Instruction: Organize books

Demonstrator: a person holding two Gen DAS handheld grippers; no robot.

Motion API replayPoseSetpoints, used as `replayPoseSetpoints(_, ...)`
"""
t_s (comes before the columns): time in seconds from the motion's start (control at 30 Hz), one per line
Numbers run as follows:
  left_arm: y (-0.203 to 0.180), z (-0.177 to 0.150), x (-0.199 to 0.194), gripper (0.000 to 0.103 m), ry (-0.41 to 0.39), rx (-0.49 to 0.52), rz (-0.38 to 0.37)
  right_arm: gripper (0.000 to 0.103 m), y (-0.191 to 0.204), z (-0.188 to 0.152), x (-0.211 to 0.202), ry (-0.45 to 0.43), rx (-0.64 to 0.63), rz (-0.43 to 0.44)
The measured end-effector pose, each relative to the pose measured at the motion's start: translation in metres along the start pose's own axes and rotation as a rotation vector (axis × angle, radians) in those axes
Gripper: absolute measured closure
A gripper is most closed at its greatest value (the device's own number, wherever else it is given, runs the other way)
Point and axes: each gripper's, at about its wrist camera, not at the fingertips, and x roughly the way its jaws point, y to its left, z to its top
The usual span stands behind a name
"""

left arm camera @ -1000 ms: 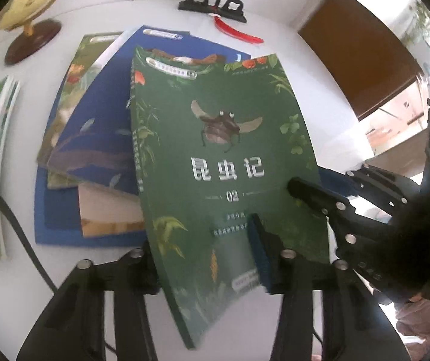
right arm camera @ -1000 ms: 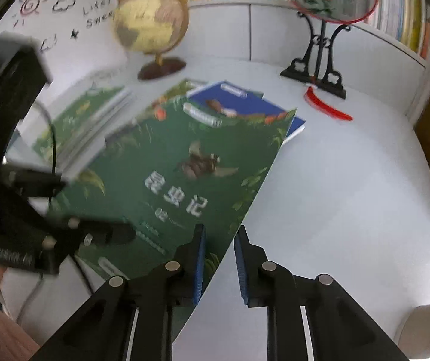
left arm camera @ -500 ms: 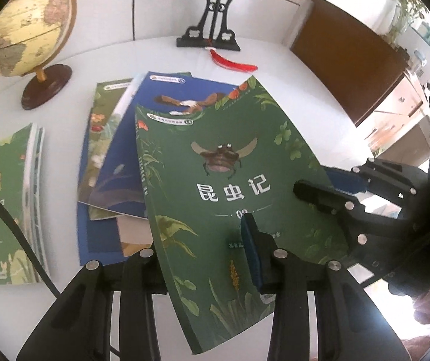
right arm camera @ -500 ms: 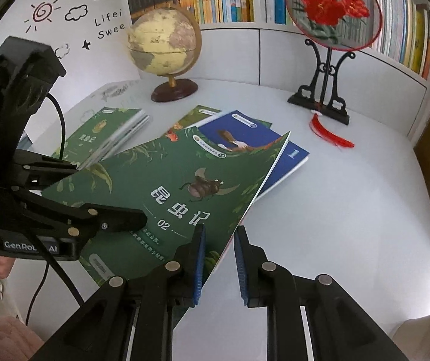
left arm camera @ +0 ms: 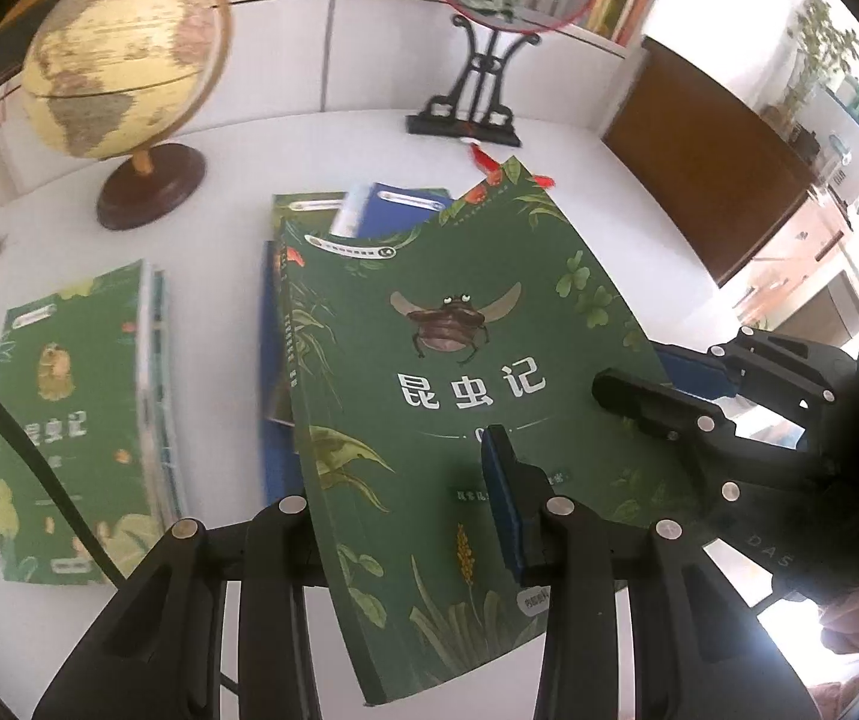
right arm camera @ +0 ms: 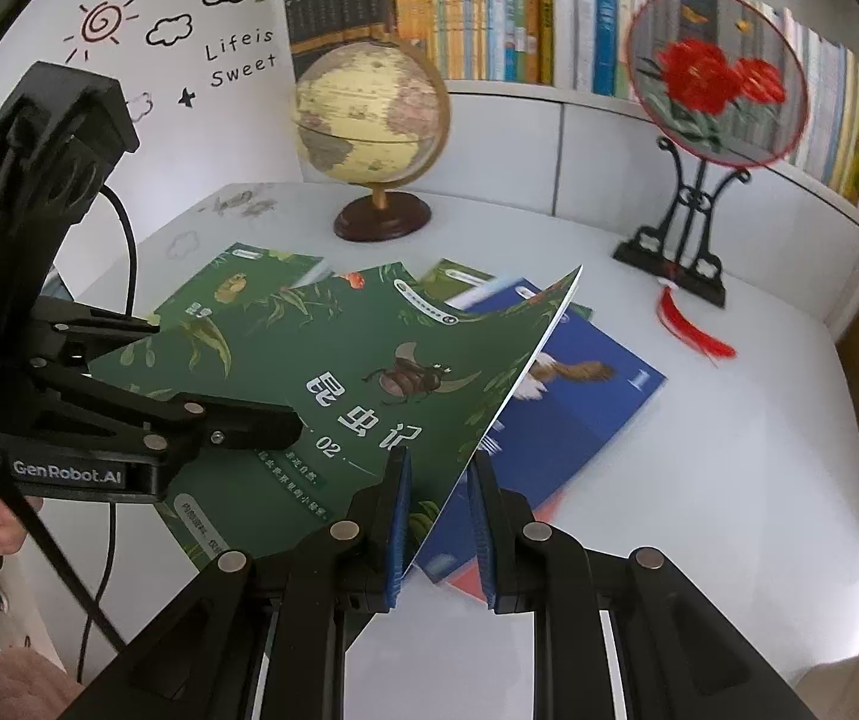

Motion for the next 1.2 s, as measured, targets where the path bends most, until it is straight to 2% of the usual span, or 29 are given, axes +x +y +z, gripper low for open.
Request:
replayPoseSetpoints(0.4, 0.093, -0.007, -0.037, 0.069, -0.066, -0.123, 0.037, 0.085, 0.077, 0.06, 0.031, -0.028, -0.094, 0.047)
replayPoseSetpoints(0.63, 0.147, -0.018, -0.055, 0.069, -0.093, -0.183, 0.066, 0.085, 0.124, 0.084, 0.057, -0.018, -0.149, 0.08)
replayPoseSetpoints(0.93, 0.202, -0.023, -0.061, 0.069, -0.083, -0.221, 0.067, 0.084, 0.174, 0.102, 0.093, 0.003, -0.169, 0.093)
replayPoseSetpoints(1.2, 0.234, -0.026, -0.051, 0.069, -0.045, -0.235, 0.051, 0.084, 0.197, 0.107, 0.12, 0.031, -0.151, 0.091)
